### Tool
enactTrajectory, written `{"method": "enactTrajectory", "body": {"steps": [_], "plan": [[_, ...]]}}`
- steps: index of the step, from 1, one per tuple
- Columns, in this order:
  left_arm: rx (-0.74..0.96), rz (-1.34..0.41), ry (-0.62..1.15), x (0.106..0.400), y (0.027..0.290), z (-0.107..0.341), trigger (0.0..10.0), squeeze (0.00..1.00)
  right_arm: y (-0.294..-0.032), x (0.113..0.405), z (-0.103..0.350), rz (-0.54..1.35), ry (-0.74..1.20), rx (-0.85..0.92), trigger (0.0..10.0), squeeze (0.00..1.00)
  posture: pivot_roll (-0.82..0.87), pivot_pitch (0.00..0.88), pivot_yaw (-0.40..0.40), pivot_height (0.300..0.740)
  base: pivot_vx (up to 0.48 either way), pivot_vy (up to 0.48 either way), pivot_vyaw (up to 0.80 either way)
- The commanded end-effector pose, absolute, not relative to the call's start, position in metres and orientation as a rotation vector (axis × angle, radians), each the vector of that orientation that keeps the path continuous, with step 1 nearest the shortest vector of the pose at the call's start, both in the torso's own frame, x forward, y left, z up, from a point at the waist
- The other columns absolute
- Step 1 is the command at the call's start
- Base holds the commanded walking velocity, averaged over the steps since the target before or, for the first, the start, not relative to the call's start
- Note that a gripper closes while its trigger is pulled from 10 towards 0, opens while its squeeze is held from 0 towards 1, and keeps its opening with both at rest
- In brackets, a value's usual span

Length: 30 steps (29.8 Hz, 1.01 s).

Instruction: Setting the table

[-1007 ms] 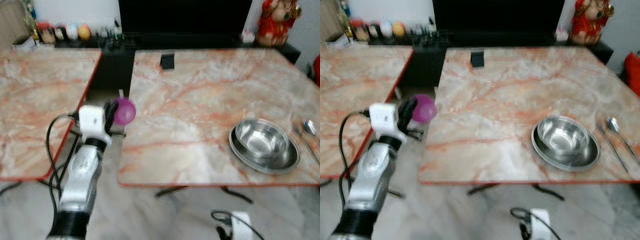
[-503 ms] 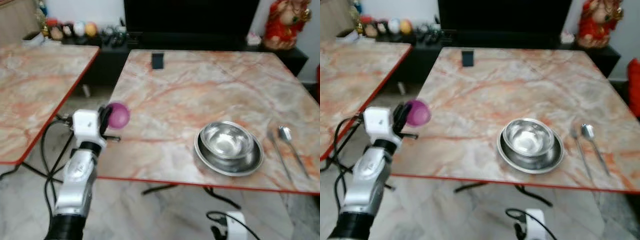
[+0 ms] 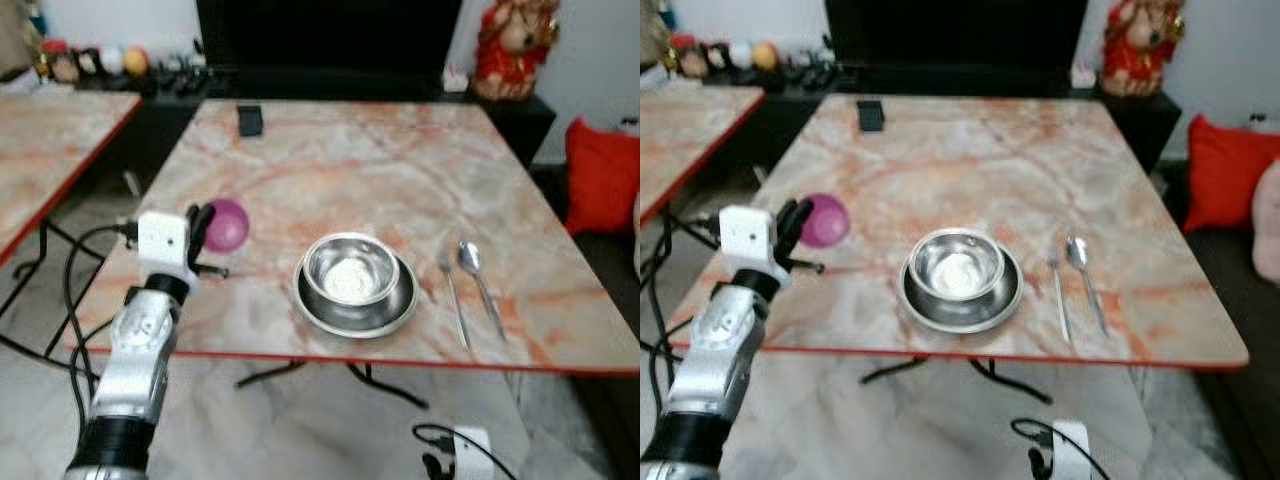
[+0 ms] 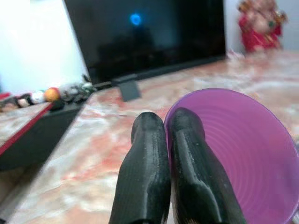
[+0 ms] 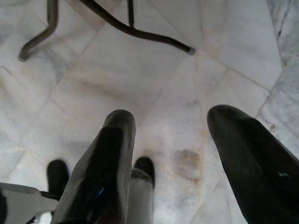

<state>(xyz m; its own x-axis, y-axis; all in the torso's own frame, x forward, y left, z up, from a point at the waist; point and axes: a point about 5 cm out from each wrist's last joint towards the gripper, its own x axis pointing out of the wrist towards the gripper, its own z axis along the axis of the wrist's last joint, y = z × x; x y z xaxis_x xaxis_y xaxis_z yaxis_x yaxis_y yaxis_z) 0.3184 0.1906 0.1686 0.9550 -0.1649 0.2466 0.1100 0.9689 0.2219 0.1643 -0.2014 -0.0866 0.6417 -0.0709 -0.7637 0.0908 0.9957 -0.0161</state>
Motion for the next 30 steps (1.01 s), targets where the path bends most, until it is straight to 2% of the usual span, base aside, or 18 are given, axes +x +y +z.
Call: {"method": "enactTrajectory", "body": {"steps": [1, 7, 24, 30], "plan": [[0.247, -0.158, -0.273, 0.319, 0.193, 0.171, 10.0, 0.0, -0.205, 0.162, -0.087, -0.115, 0.875, 0.032, 10.0, 0.0, 0.01, 0.0, 0.0, 0.74, 0.0, 0.0, 0.0], [0.263, -0.098, -0.285, 0.321, 0.207, 0.178, 10.0, 0.0, -0.207, 0.164, -0.086, -0.116, 0.871, 0.034, 10.0, 0.0, 0.02, 0.0, -0.017, 0.74, 0.0, 0.0, 0.0], [0.209, -0.095, -0.278, 0.321, 0.199, 0.173, 10.0, 0.0, -0.207, 0.165, -0.086, -0.104, 0.87, 0.033, 10.0, 0.0, 0.01, 0.0, -0.021, 0.74, 0.0, 0.0, 0.0], [0.214, -0.084, -0.278, 0.32, 0.2, 0.172, 10.0, 0.0, -0.207, 0.165, -0.086, -0.099, 0.871, 0.032, 10.0, 0.0, 0.02, 0.0, -0.024, 0.74, 0.0, -0.335, 0.0]]}}
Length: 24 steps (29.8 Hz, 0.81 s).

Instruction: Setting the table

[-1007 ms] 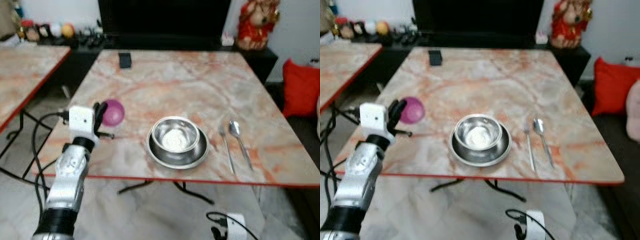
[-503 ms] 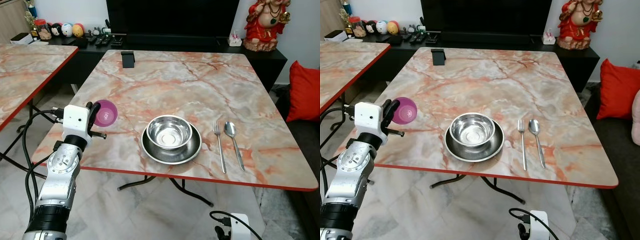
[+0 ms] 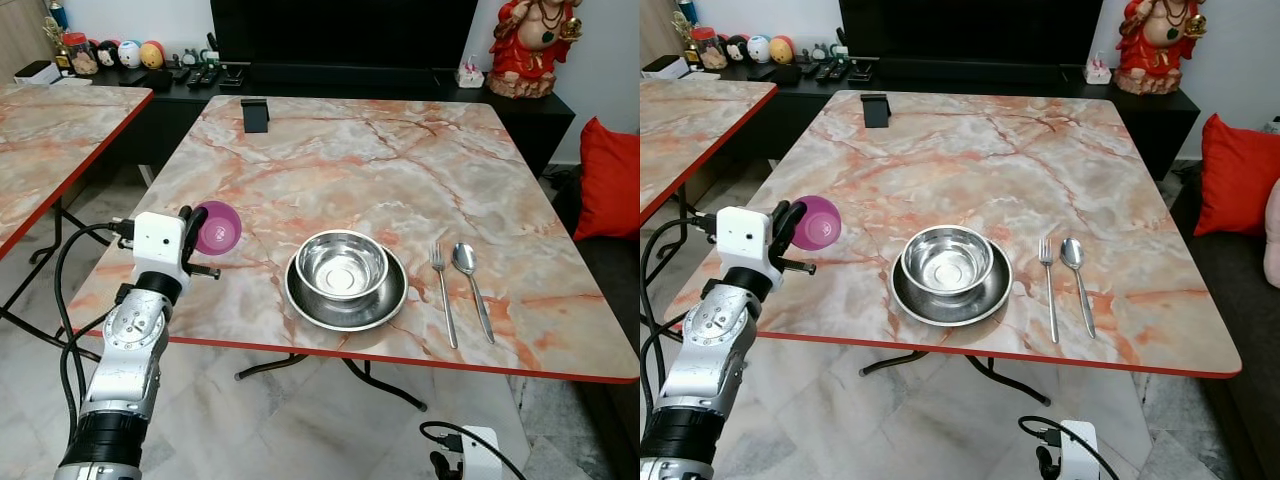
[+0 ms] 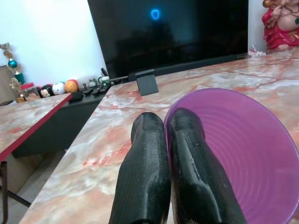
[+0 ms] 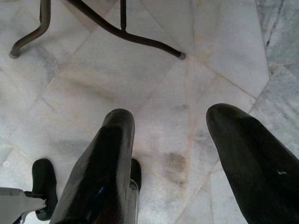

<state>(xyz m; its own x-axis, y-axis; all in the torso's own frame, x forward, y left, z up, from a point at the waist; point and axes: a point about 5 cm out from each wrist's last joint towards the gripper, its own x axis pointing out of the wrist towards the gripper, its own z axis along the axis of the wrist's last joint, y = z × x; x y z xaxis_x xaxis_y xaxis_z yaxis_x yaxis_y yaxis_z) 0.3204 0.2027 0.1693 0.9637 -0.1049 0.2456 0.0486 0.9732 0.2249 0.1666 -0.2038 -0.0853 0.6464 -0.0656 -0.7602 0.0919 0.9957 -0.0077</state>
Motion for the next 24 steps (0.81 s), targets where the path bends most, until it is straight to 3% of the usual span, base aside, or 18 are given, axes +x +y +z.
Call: {"method": "enactTrajectory", "body": {"steps": [1, 9, 24], "plan": [[0.217, -0.08, -0.281, 0.32, 0.201, 0.173, 10.0, 0.0, -0.207, 0.165, -0.086, -0.099, 0.871, 0.031, 10.0, 0.0, 0.02, 0.0, -0.024, 0.74, 0.0, -0.341, 0.0], [0.214, -0.069, -0.288, 0.321, 0.204, 0.174, 10.0, 0.0, -0.207, 0.165, -0.086, -0.095, 0.872, 0.029, 10.0, 0.0, 0.02, 0.0, -0.025, 0.74, 0.0, -0.375, 0.0], [0.169, -0.049, -0.287, 0.323, 0.212, 0.179, 10.0, 0.0, -0.208, 0.165, -0.086, -0.092, 0.872, 0.027, 10.0, 0.0, 0.01, 0.0, -0.026, 0.74, 0.0, 0.0, 0.0]]}}
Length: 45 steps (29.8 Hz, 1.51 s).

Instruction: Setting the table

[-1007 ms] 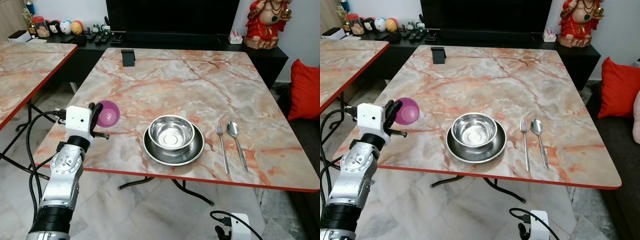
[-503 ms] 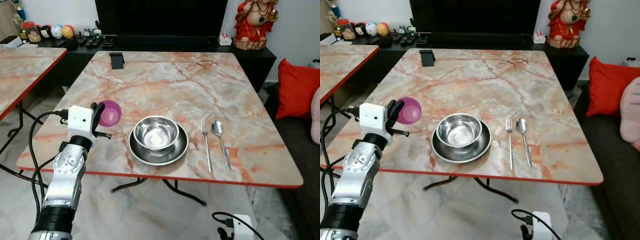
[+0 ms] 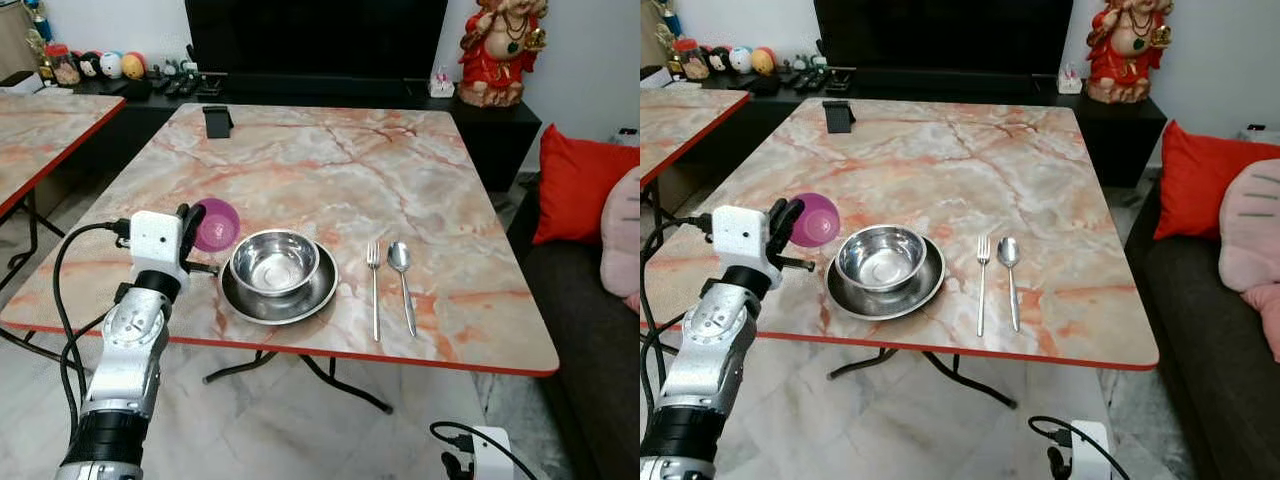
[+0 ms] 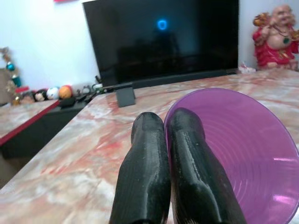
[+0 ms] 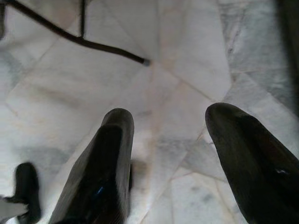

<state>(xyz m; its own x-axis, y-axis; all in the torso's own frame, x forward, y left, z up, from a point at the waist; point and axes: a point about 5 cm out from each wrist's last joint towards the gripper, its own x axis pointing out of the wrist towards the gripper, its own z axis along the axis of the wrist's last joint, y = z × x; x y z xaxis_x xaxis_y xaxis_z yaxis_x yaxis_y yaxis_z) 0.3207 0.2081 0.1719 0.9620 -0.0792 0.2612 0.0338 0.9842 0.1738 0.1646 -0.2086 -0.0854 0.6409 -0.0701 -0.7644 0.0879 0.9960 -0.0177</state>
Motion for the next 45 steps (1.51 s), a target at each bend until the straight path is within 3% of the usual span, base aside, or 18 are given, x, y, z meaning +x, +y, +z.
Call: {"method": "enactTrajectory", "body": {"steps": [1, 29, 45], "plan": [[0.165, -0.047, -0.289, 0.3233, 0.2127, 0.1798, 10.0, 0.0, -0.2077, 0.1649, -0.0855, -0.093, 0.872, 0.028, 10.0, 0.0, 0.01, 0.0, -0.026, 0.74, 0.0, 0.0, 0.0], [0.107, -0.04, -0.306, 0.3269, 0.2153, 0.1876, 10.0, 0.0, -0.2068, 0.1641, -0.0865, -0.078, 0.891, 0.017, 10.0, 0.0, 0.02, 0.0, -0.024, 0.74, 0.0, 0.0, -0.09], [0.106, -0.05, -0.313, 0.3271, 0.213, 0.1893, 10.0, 0.0, -0.2066, 0.1642, -0.0865, -0.075, 0.892, 0.013, 10.0, 0.0, 0.02, 0.0, -0.023, 0.74, 0.294, 0.0, 0.0]]}}
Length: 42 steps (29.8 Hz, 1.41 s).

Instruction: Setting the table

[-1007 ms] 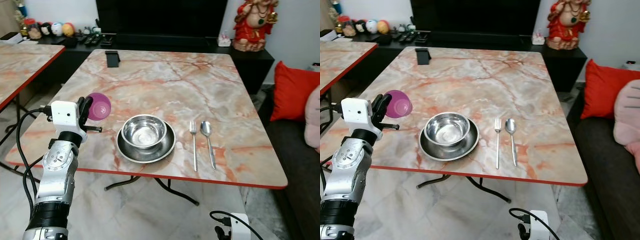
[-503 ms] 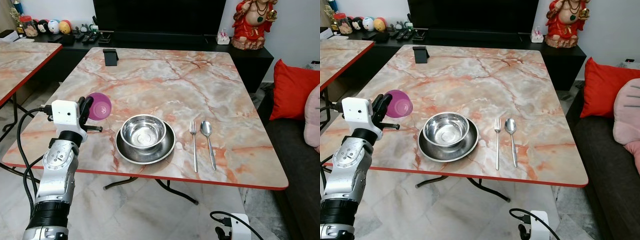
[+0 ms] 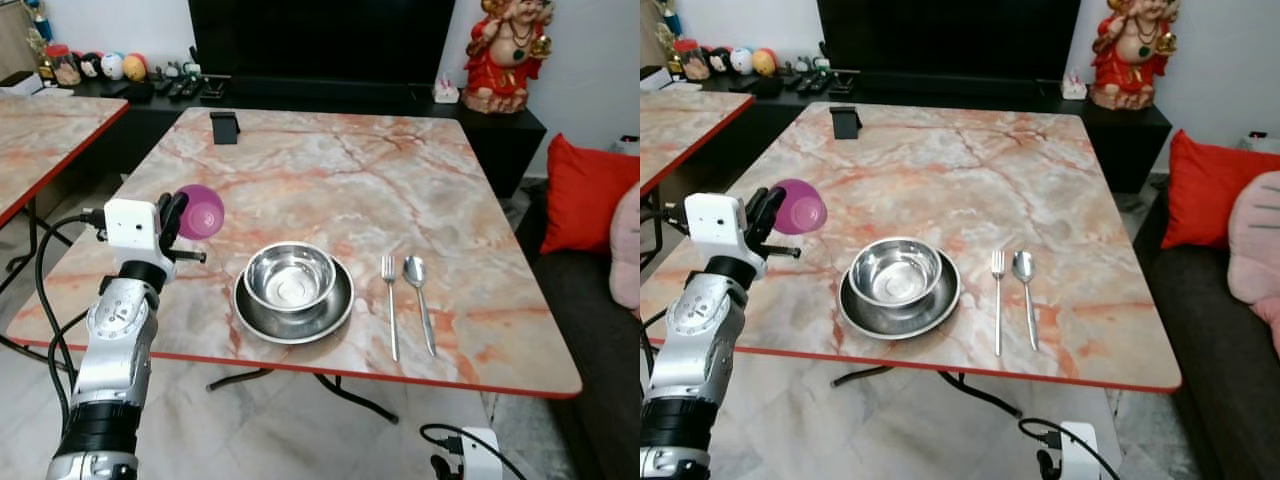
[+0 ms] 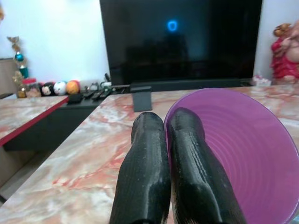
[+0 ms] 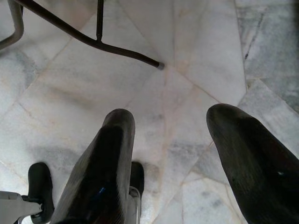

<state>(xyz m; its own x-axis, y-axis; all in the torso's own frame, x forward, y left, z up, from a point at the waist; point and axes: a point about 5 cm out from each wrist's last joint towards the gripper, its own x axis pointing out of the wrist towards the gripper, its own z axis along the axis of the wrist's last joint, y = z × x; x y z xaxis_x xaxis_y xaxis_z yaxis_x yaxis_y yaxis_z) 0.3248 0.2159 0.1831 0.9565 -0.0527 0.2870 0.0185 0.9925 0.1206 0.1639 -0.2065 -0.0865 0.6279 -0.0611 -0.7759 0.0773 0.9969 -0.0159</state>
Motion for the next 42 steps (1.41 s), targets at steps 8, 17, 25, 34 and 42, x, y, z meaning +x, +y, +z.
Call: {"method": "enactTrajectory", "body": {"steps": [8, 17, 25, 34, 42], "plan": [[0.099, -0.067, -0.332, 0.328, 0.21, 0.192, 10.0, 0.0, -0.206, 0.164, -0.087, -0.072, 0.892, 0.015, 10.0, 0.0, 0.02, 0.0, -0.024, 0.74, 0.102, 0.0, 0.0], [0.068, -0.081, -0.309, 0.331, 0.209, 0.193, 10.0, 0.0, -0.207, 0.164, -0.086, -0.07, 0.893, 0.016, 10.0, 0.0, 0.02, 0.0, -0.024, 0.74, 0.0, 0.0, 0.0], [-0.03, -0.166, -0.2, 0.34, 0.201, 0.189, 10.0, 0.0, -0.206, 0.165, -0.086, -0.064, 0.894, 0.017, 10.0, 0.0, 0.02, 0.0, -0.023, 0.74, 0.0, 0.0, 0.0], [-0.011, -0.137, -0.026, 0.354, 0.204, 0.177, 10.0, 0.0, -0.205, 0.165, -0.087, -0.063, 0.893, 0.02, 10.0, 0.0, 0.02, 0.0, -0.017, 0.74, 0.0, 0.0, 0.0], [0.026, -0.077, 0.08, 0.359, 0.209, 0.171, 10.0, 0.0, -0.205, 0.165, -0.086, -0.05, 0.895, 0.01, 10.0, 0.0, 0.02, 0.0, -0.018, 0.74, 0.0, 0.0, 0.0]]}}
